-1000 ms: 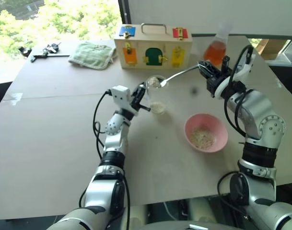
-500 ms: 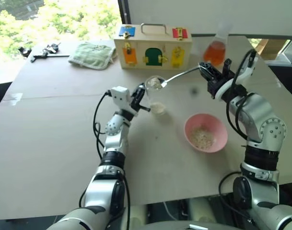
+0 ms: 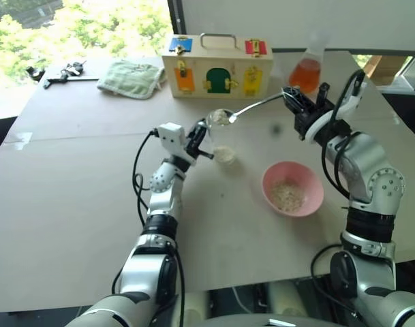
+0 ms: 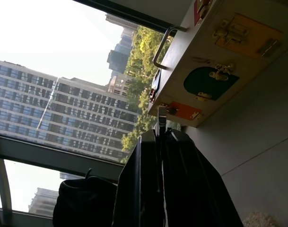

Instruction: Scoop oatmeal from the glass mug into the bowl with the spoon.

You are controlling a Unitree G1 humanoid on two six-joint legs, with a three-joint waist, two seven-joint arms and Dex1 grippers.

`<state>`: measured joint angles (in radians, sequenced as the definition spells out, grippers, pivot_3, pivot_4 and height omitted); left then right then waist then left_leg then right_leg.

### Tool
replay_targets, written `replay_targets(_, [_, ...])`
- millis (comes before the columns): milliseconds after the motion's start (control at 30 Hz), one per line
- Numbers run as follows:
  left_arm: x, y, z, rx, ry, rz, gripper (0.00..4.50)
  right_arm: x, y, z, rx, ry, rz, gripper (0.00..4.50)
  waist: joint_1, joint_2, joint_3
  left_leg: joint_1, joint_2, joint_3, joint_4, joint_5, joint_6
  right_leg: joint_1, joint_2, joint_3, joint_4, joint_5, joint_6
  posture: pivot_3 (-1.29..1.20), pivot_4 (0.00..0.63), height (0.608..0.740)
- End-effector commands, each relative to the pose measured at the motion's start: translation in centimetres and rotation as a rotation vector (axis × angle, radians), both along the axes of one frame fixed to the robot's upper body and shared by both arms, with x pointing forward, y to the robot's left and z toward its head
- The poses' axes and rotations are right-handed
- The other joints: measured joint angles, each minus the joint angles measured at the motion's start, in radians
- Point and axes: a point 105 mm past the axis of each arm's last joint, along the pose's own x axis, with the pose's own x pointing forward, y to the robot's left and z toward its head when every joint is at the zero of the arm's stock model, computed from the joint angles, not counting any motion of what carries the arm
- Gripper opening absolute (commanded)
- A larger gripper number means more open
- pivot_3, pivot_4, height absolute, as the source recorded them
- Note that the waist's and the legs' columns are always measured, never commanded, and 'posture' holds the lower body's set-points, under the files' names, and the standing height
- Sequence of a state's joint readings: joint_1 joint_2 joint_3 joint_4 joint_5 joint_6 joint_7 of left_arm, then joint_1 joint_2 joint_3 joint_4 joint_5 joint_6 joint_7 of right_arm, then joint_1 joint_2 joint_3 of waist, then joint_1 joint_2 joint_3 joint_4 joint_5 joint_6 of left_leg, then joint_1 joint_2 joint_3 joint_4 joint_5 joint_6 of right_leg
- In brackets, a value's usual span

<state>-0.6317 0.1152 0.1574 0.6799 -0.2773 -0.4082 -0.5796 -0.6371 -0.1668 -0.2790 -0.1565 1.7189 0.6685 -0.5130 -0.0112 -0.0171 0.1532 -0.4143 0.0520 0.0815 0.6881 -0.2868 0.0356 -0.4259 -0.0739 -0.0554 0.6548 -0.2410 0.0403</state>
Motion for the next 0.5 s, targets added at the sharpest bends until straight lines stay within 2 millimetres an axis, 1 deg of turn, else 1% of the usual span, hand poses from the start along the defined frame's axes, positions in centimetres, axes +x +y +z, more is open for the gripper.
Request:
replay_targets(33, [-0.1, -0.2, 1.9, 0.005, -0.079, -0.006, 0.05, -0.8, 0.0, 1.6, 0.058, -0.048, 0.012, 0.0, 0.0, 0.0, 0.0, 0.0, 0.0, 0.0, 0.0, 0.0, 0.0, 0.0, 0.0, 0.0, 0.0, 0.0, 0.0, 0.0, 0.15, 0.74])
replay_targets(133, [-0.1, -0.4, 2.0, 0.01, -0.081, -0.016, 0.05, -0.8, -0.3, 1.1, 0.031, -0.037, 0.002, 0.0, 0.001, 0.0, 0.0, 0.0, 0.0, 0.0, 0.0, 0.0, 0.0, 0.0, 0.0, 0.0, 0.0, 0.0, 0.0, 0.0, 0.15, 0.74])
replay_targets(500, [-0.2, -1.4, 2.0, 0.038, -0.087, -0.062, 0.05, -1.2, -1.2, 1.1, 0.034, -0.041, -0.024, 0.0, 0.001, 0.0, 0.0, 0.0, 0.0, 0.0, 0.0, 0.0, 0.0, 0.0, 0.0, 0.0, 0.0, 0.0, 0.0, 0.0, 0.15, 0.74])
